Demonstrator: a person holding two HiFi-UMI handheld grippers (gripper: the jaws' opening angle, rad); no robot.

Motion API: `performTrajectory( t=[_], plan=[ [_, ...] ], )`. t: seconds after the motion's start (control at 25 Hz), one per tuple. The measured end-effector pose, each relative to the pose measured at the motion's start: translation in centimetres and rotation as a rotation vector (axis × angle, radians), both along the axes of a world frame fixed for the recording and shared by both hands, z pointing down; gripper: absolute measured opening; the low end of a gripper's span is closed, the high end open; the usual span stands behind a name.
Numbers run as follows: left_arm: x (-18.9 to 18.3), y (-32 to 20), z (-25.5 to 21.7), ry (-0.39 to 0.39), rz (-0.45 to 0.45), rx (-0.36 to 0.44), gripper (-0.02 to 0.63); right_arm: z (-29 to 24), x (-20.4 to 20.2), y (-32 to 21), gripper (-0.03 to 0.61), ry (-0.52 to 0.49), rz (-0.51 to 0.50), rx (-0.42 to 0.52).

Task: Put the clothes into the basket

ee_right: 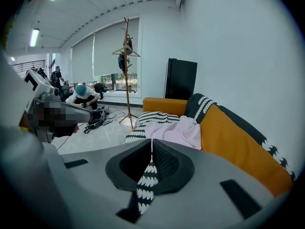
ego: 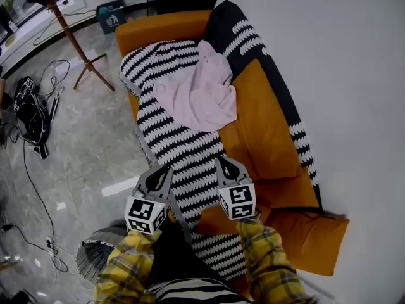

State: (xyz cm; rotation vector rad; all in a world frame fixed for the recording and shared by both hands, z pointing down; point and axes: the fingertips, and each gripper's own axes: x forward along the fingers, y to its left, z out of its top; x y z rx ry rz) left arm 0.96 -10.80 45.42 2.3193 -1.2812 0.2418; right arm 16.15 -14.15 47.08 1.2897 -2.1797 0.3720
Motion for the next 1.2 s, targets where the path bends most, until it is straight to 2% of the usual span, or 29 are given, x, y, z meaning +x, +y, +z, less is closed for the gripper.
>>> performTrajectory(
  t=[0.24, 0.56, 0.64, 0.8, 0.88, 1.04, 1.2],
  plan=[
    [-1.8, -4.4, 4.0, -0.016, 0.006, -0.062, 0.035, 4.9, 0.0, -6.9, 0.028, 0.025, 0.032, -0.034],
    [-3.2, -8.0, 8.4, -0.008, 0.029, -0.135, 0.035, 10.2, -0.2, -12.5, 0.038, 0.094, 0.058, -0.072],
    [-3.4, -8.4, 9.1, -0.003, 0.034, -0.151, 0.035, 11.1, -0.2, -13.2, 0.098, 0.102, 0.055, -0.080],
    [-3.4, -9.2, 10.4, 0.007, 0.039, -0.178, 0.035, 13.0, 0.7, -14.9, 0.145, 0.147, 0.064, -0.089],
    [-3.3, -9.4, 11.1, 0.005, 0.044, -0.192, 0.035, 13.9, 1.6, -15.7, 0.207, 0.171, 0.096, -0.092],
    [-3.5, -9.7, 11.6, 0.008, 0.057, -0.210, 0.035, 15.0, 4.0, -16.8, 0.287, 0.225, 0.191, -0.079],
    [-3.7, -10.3, 11.9, 0.026, 0.057, -0.219, 0.035, 16.2, 4.9, -18.3, 0.319, 0.252, 0.220, -0.083]
  ],
)
